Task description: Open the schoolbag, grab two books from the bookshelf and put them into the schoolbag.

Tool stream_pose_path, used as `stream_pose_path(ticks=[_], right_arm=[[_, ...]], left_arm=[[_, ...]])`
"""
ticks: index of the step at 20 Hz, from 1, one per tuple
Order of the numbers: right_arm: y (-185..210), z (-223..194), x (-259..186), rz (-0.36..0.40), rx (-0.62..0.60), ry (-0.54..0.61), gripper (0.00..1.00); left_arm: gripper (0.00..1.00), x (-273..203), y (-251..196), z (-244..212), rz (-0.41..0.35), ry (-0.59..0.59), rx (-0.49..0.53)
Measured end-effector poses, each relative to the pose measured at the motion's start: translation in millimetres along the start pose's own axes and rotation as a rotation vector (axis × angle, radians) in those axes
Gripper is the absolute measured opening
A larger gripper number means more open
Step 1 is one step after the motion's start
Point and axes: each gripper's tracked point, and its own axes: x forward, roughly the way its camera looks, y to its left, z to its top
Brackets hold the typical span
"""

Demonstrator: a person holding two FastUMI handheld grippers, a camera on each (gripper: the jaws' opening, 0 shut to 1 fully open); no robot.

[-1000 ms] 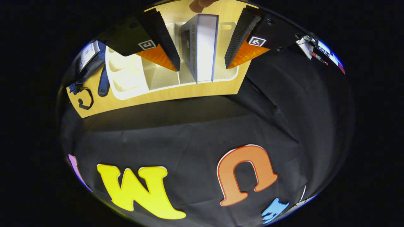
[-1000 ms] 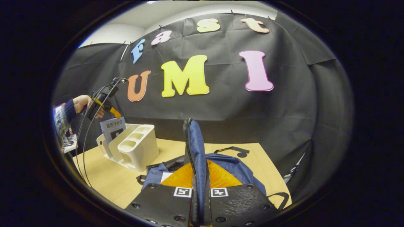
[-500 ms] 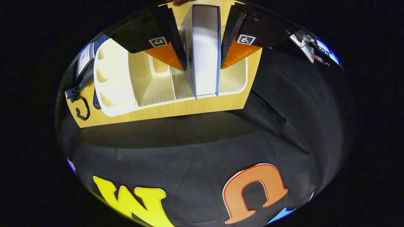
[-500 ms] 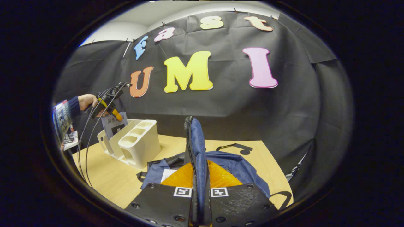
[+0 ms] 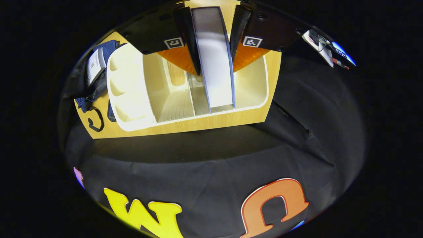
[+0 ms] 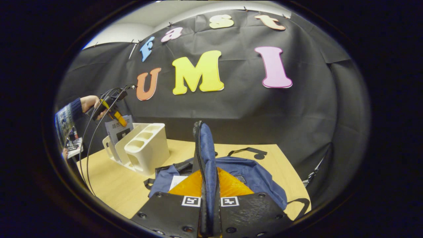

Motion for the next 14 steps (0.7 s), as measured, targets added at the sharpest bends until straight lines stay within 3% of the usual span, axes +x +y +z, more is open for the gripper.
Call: stream_pose_path(ticks=[9, 10, 11, 14], right_arm=[[4, -1, -3, -0.018, 0.004, -0.007, 0.07], [4, -1, -2, -0.021, 0.002, -0.006, 0.07], [4, -1, 0, -0.021, 0.001, -0.006, 0.07], [7, 0, 1, -0.020, 0.000, -0.008, 0.07]], left_arm=[[0.43, -51, -15, -42, -0.059, -0.036, -0.039], [0.47, -57, -14, -48, -0.059, -0.049, -0.040], [0.42, -65, -13, -52, -0.058, -0.064, -0.057], [0.42, -89, -15, -68, -0.099, -0.083, -0.119]])
